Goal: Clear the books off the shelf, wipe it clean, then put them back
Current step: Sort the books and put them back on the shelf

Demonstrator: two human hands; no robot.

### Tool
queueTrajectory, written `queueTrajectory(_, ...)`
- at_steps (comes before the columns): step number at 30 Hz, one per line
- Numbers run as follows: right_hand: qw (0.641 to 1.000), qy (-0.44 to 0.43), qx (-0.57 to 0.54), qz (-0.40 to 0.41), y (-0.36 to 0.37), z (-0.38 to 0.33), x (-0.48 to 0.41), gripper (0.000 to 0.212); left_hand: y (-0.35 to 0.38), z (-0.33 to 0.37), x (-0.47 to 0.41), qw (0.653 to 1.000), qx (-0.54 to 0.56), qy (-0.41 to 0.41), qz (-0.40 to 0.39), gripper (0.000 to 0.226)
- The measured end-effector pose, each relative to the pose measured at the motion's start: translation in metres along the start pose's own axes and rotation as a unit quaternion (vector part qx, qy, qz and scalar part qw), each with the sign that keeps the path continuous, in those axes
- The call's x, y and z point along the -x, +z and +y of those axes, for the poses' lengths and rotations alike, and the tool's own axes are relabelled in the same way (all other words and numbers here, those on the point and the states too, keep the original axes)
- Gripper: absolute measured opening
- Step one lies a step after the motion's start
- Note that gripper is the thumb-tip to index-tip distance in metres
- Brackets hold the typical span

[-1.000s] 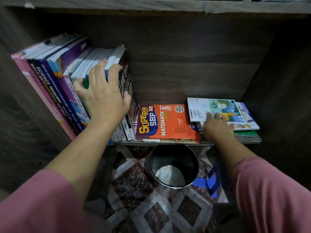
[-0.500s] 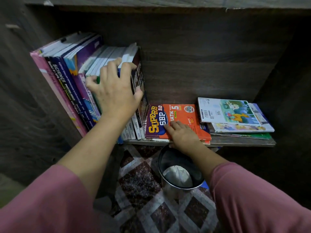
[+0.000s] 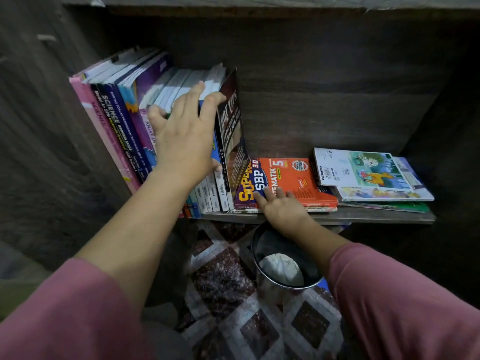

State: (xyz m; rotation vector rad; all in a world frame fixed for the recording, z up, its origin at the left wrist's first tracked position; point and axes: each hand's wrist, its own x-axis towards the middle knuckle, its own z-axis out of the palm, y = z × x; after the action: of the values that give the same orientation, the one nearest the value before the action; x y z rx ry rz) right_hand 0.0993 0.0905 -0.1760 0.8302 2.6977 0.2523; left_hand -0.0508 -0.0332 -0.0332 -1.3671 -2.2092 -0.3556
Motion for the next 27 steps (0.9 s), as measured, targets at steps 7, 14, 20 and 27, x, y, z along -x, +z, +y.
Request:
queueTrajectory(7,0.997,-0.010,-0.068,0.025,-0.012,0.003,0.006,0.058,0.004,0.001,-0.009,1.000,-0.011,-0.014,0.010,0.120)
queueTrajectory(14,0.988,-0.036,-0.149,-0.003,-0.034,0.011,0.037,0.060,0.007,0.011,-0.010,0.998,-0.035,-0.040,0.017,0.117)
queueTrajectory(20,0.976,-0.062,-0.199,-0.055,-0.051,0.013,0.066,0.056,0.006,0.014,-0.011,0.997,-0.051,-0.053,0.013,0.117)
queueTrajectory(27,0.972,-0.083,-0.217,-0.026,-0.069,0.017,0.093,0.046,0.004,0.014,-0.012,0.996,-0.063,-0.057,0.007,0.117)
